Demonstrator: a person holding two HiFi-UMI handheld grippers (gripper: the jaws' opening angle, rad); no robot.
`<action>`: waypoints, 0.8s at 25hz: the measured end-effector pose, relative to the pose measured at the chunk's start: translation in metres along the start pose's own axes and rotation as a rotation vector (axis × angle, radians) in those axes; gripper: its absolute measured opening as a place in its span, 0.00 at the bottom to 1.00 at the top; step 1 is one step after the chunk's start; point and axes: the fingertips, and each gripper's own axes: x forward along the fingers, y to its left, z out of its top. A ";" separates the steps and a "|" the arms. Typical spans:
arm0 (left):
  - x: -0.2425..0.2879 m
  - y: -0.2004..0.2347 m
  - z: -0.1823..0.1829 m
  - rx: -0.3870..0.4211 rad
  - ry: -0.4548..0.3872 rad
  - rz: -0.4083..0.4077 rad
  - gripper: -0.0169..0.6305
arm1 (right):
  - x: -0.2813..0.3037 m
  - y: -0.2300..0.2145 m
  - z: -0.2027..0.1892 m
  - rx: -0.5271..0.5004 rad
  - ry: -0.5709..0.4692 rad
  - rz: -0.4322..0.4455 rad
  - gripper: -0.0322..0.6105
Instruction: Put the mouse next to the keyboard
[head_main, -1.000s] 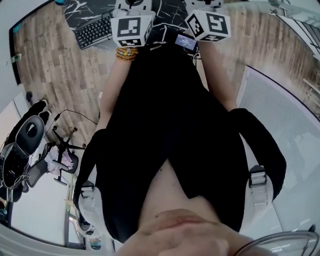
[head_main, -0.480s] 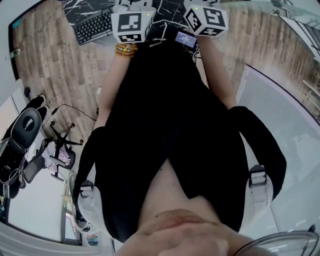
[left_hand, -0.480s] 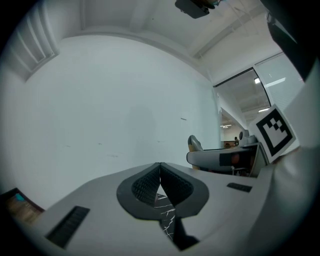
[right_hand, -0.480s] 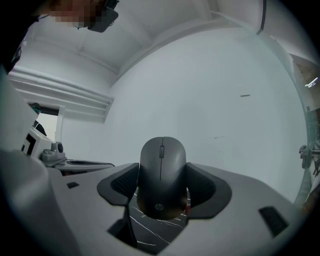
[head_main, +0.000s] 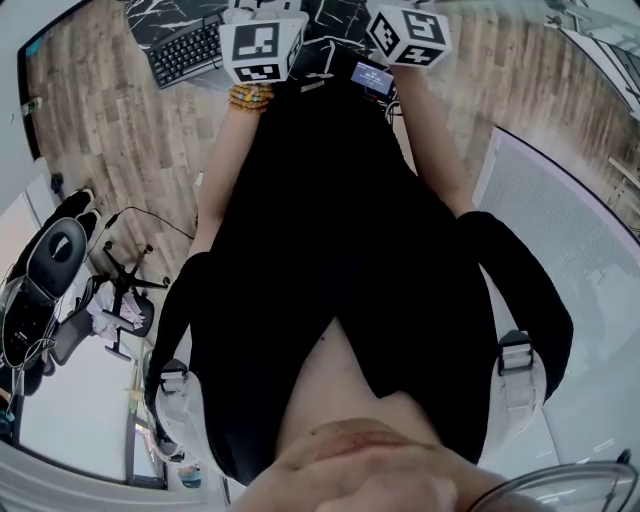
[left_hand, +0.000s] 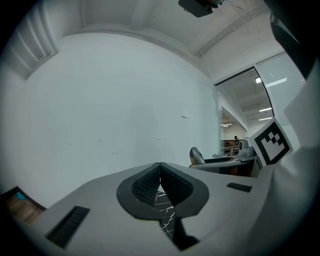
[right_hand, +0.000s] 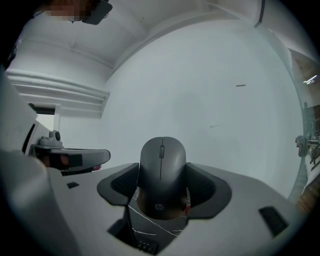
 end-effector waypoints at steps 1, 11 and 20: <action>0.000 0.000 0.000 0.000 0.001 -0.001 0.05 | 0.000 0.000 -0.004 0.004 0.008 0.000 0.50; 0.001 -0.002 -0.015 0.010 0.035 -0.011 0.05 | 0.006 -0.007 -0.040 0.035 0.080 -0.004 0.50; 0.000 -0.001 -0.028 0.013 0.077 -0.006 0.05 | 0.014 -0.013 -0.075 0.030 0.144 -0.017 0.50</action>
